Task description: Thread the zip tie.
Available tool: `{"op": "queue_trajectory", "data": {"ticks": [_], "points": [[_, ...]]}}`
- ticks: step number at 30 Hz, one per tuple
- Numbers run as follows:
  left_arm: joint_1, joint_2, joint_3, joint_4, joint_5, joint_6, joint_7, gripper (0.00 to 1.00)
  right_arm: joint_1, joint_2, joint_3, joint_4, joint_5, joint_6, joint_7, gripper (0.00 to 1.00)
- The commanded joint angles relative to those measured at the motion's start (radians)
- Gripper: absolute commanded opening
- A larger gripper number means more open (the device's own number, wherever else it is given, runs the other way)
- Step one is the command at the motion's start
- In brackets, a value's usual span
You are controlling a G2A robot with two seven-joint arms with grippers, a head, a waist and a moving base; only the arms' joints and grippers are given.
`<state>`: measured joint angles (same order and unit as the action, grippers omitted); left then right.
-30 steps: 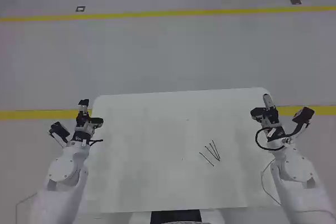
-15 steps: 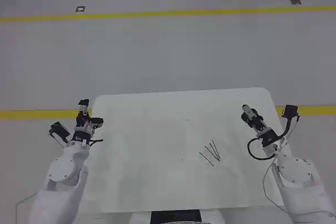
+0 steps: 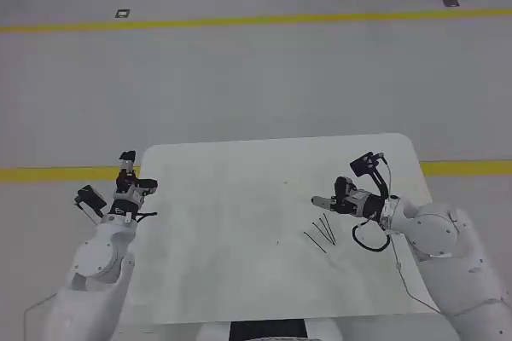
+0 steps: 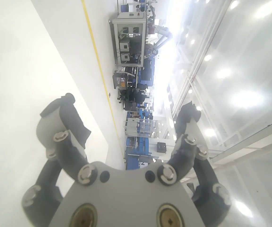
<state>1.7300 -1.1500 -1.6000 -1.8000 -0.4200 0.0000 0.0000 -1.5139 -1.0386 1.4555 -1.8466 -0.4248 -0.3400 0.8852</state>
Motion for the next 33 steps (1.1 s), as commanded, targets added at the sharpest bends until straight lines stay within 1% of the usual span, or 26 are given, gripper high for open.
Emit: {"op": "queue_trajectory", "data": {"ticks": [1,9,11,12,13,14,18,19,20,22,23,24,33], "points": [[0.0,0.0,0.0,0.0,0.0,0.0,0.0,1.0,-0.001,-0.001,0.003,-0.001,0.002,0.0,-0.009,1.0],[0.0,0.0,0.0,0.0,0.0,0.0,0.0,1.0,-0.001,-0.001,0.003,-0.001,0.002,0.0,-0.009,1.0],[0.0,0.0,0.0,0.0,0.0,0.0,0.0,1.0,0.009,0.004,-0.024,-0.038,-0.064,0.0,0.048,1.0],[0.0,0.0,0.0,0.0,0.0,0.0,0.0,1.0,0.034,0.011,-0.057,-0.06,-0.148,0.0,0.118,1.0],[0.0,0.0,0.0,0.0,0.0,0.0,0.0,1.0,0.055,0.015,-0.081,-0.059,-0.18,0.0,0.162,1.0],[0.0,0.0,0.0,0.0,0.0,0.0,0.0,1.0,0.076,0.019,-0.099,-0.054,-0.188,0.0,0.18,1.0],[0.0,0.0,0.0,0.0,0.0,0.0,0.0,1.0,0.177,0.041,-0.208,-0.044,-0.221,0.0,0.337,1.0],[0.0,0.0,0.0,0.0,0.0,0.0,0.0,1.0,0.21,0.048,-0.255,-0.036,-0.232,0.0,0.397,1.0],[0.0,0.0,0.0,0.0,0.0,0.0,0.0,1.0,0.237,0.053,-0.291,-0.031,-0.246,0.0,0.428,1.0],[0.0,0.0,0.0,0.0,0.0,0.0,0.0,1.0,0.287,0.064,-0.369,0.003,-0.255,0.0,0.478,1.0],[0.0,0.0,0.0,0.0,0.0,0.0,0.0,1.0,0.308,0.068,-0.397,0.015,-0.244,0.0,0.485,1.0],[0.0,0.0,0.0,0.0,0.0,0.0,0.0,1.0,0.321,0.071,-0.409,0.023,-0.239,0.0,0.481,1.0],[0.0,0.0,0.0,0.0,0.0,0.0,0.0,1.0,0.321,0.071,-0.409,0.023,-0.239,0.0,0.481,1.0]]}}
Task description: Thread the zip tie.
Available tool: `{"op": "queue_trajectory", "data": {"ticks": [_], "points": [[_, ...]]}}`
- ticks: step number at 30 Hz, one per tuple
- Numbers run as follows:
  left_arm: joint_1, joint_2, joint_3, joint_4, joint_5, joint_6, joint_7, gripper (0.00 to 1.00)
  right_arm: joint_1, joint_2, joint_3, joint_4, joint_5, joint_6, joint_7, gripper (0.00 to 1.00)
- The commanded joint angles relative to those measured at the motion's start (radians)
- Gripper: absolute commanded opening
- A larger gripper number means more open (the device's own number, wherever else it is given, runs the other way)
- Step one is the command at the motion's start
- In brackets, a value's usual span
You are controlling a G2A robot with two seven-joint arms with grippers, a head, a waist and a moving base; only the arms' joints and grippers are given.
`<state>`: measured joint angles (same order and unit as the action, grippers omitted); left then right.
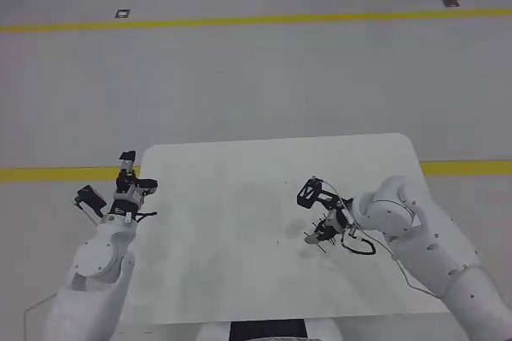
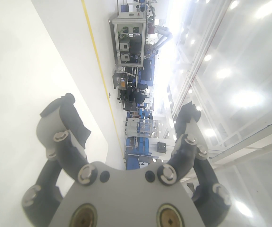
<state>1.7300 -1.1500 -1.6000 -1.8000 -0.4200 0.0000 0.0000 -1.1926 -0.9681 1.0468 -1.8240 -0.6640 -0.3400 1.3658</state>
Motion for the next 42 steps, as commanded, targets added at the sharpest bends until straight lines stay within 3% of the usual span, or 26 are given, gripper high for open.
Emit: {"op": "queue_trajectory", "data": {"ticks": [1,6,10,15,24,32,42], "points": [[0.0,0.0,0.0,0.0,0.0,0.0,0.0,1.0,0.0,0.0,0.0,0.0,0.0,0.0,0.0,1.0],[0.0,0.0,0.0,0.0,0.0,0.0,0.0,1.0,-0.01,0.004,-0.005,0.003,-0.074,0.02,0.01,1.0],[0.0,0.0,0.0,0.0,0.0,0.0,0.0,1.0,-0.033,0.01,-0.006,0.005,-0.09,0.055,0.024,1.0],[0.0,0.0,0.0,0.0,0.0,0.0,0.0,1.0,-0.037,0.011,-0.053,0.037,-0.066,0.075,0.024,1.0],[0.0,0.0,0.0,0.0,0.0,0.0,0.0,1.0,-0.031,0.011,-0.061,0.041,-0.047,0.073,0.024,1.0],[0.0,0.0,0.0,0.0,0.0,0.0,0.0,1.0,-0.028,0.008,-0.089,0.071,-0.013,0.03,-0.004,1.0],[0.0,0.0,0.0,0.0,0.0,0.0,0.0,1.0,-0.018,0.004,-0.108,0.097,0.003,0.051,-0.016,1.0]]}}
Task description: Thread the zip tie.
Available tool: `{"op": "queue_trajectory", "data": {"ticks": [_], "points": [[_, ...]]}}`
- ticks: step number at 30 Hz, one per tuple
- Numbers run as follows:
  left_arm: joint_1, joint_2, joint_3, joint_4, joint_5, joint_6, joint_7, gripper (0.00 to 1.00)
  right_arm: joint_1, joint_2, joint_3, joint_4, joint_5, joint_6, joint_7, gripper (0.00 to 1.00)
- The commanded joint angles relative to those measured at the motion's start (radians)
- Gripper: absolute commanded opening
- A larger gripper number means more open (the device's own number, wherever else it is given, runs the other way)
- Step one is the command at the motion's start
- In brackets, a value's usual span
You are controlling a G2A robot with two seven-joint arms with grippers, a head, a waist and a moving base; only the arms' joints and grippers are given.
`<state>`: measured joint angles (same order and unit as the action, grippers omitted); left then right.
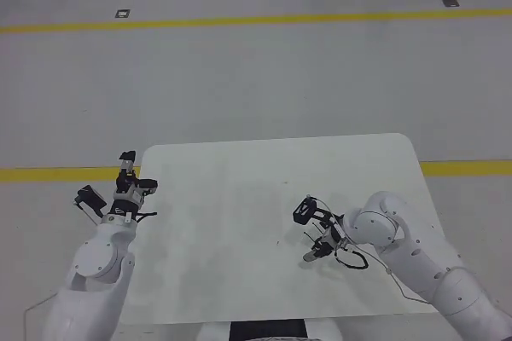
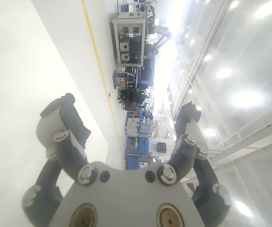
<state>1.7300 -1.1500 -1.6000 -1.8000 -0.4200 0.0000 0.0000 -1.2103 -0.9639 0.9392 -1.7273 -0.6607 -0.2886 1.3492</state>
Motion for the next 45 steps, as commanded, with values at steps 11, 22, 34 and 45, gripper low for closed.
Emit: {"op": "queue_trajectory", "data": {"ticks": [11,22,34,45], "points": [[0.0,0.0,0.0,0.0,0.0,0.0,0.0,1.0,-0.005,0.006,0.016,0.008,-0.021,0.011,-0.038,1.0],[0.0,0.0,0.0,0.0,0.0,0.0,0.0,1.0,-0.027,0.023,0.063,0.008,0.014,-0.032,-0.055,0.33],[0.0,0.0,0.0,0.0,0.0,0.0,0.0,1.0,-0.036,0.034,0.069,0.001,-0.011,-0.042,-0.051,0.23],[0.0,0.0,0.0,0.0,0.0,0.0,0.0,1.0,-0.001,0.027,0.023,0.055,-0.048,-0.047,-0.068,0.27]]}}
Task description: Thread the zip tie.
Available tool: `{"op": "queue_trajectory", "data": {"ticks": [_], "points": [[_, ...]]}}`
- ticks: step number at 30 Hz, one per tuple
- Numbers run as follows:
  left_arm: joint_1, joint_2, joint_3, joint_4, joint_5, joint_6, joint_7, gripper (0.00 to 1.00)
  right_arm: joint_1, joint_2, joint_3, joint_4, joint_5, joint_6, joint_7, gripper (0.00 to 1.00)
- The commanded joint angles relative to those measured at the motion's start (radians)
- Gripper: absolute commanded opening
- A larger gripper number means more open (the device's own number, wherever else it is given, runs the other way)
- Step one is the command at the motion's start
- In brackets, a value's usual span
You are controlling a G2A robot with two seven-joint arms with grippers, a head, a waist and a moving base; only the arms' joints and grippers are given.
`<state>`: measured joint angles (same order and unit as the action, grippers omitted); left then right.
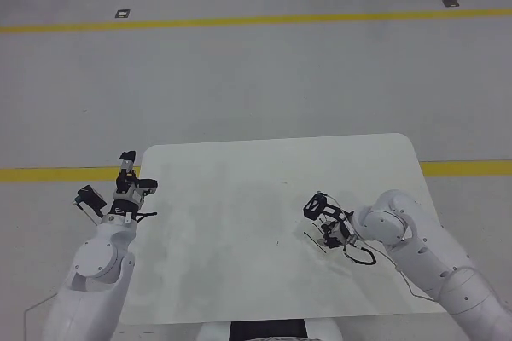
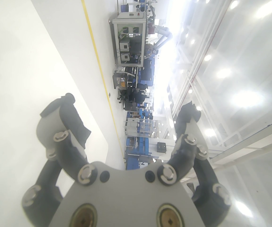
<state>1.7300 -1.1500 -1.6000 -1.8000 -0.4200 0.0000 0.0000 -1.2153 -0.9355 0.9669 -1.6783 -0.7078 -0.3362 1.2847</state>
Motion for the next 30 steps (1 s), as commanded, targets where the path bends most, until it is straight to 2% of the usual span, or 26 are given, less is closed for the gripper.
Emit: {"op": "queue_trajectory", "data": {"ticks": [1,14,30], "points": [[0.0,0.0,0.0,0.0,0.0,0.0,0.0,1.0,0.01,-0.003,-0.011,0.015,-0.003,0.0,-0.009,0.26],[0.0,0.0,0.0,0.0,0.0,0.0,0.0,1.0,0.068,-0.024,-0.074,0.096,-0.019,0.026,-0.051,0.19],[0.0,0.0,0.0,0.0,0.0,0.0,0.0,1.0,0.105,-0.038,-0.11,0.142,-0.024,0.04,-0.06,0.15]]}}
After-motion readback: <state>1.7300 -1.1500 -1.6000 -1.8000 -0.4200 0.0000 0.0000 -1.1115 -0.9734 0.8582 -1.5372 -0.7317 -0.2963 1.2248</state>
